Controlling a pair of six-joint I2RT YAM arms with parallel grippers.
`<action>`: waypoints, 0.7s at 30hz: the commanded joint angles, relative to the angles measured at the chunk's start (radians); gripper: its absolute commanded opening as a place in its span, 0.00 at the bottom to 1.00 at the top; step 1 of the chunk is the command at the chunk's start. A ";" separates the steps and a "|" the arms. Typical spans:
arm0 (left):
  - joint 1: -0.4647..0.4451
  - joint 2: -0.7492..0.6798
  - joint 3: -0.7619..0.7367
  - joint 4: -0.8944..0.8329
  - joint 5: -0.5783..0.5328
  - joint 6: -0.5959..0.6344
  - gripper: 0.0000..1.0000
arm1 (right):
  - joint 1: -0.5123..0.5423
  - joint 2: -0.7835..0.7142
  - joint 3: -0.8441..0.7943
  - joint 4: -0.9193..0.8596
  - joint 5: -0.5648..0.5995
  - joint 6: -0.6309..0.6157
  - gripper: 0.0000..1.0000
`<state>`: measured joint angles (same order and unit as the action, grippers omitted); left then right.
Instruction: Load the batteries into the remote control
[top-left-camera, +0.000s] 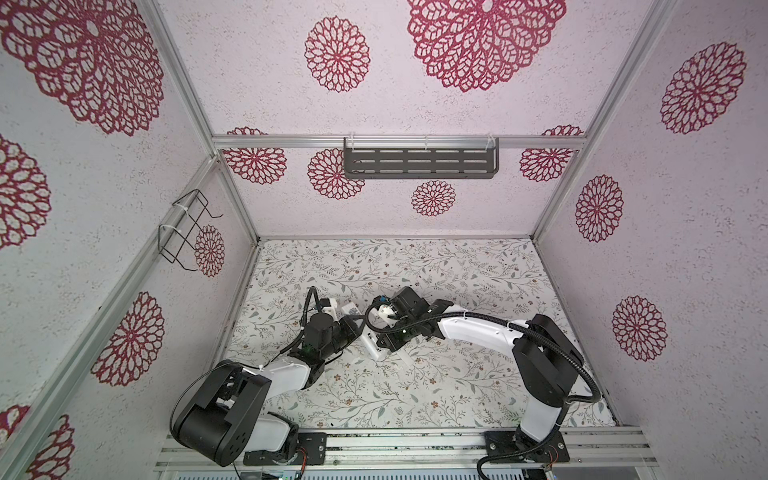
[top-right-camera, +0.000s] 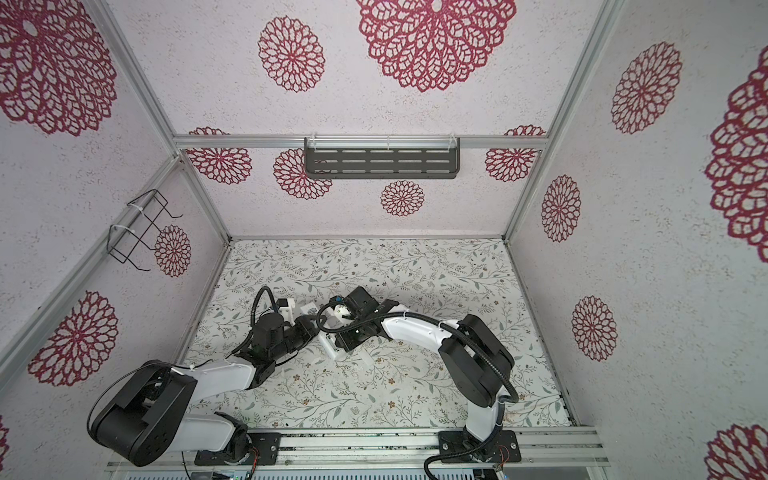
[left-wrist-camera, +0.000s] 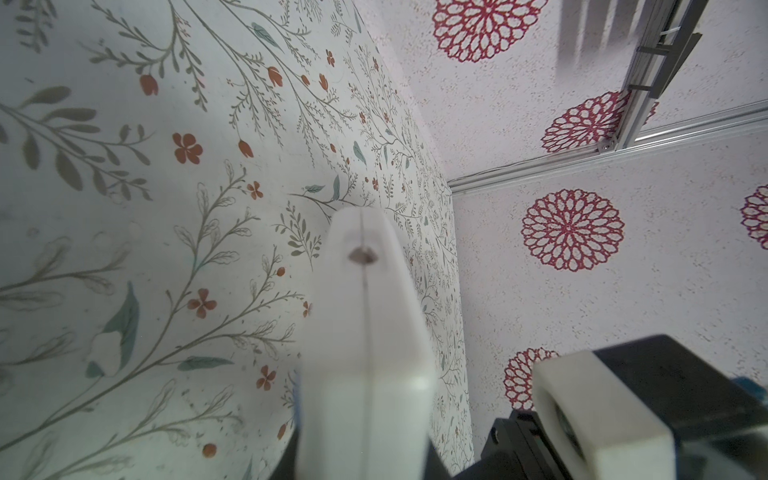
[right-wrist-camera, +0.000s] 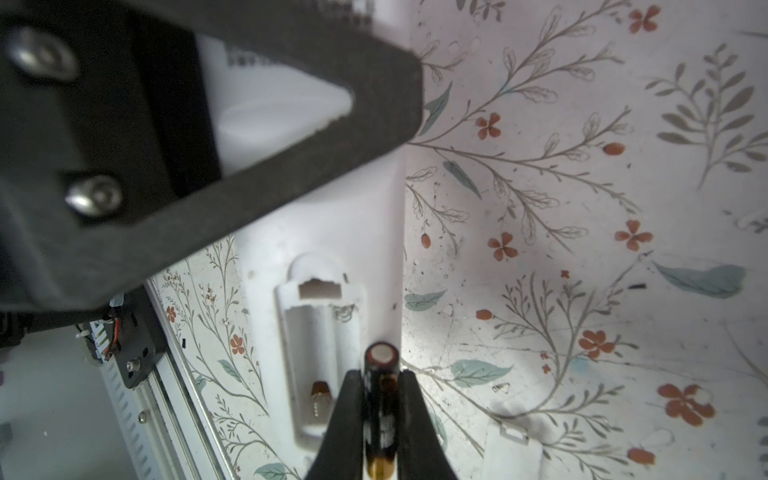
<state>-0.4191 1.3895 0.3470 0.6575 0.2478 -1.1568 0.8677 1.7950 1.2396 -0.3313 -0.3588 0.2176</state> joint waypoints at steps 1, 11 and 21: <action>-0.004 -0.007 0.003 0.094 0.010 -0.022 0.02 | -0.003 -0.058 -0.001 -0.021 0.023 -0.002 0.02; -0.003 -0.014 -0.013 0.119 0.020 -0.021 0.01 | -0.001 -0.121 -0.063 0.082 -0.068 0.002 0.04; -0.002 -0.054 -0.026 0.090 0.015 -0.021 0.00 | -0.003 -0.196 -0.141 0.158 -0.075 0.012 0.02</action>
<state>-0.4210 1.3678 0.3271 0.7261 0.2729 -1.1797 0.8646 1.6485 1.0996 -0.2123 -0.3992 0.2214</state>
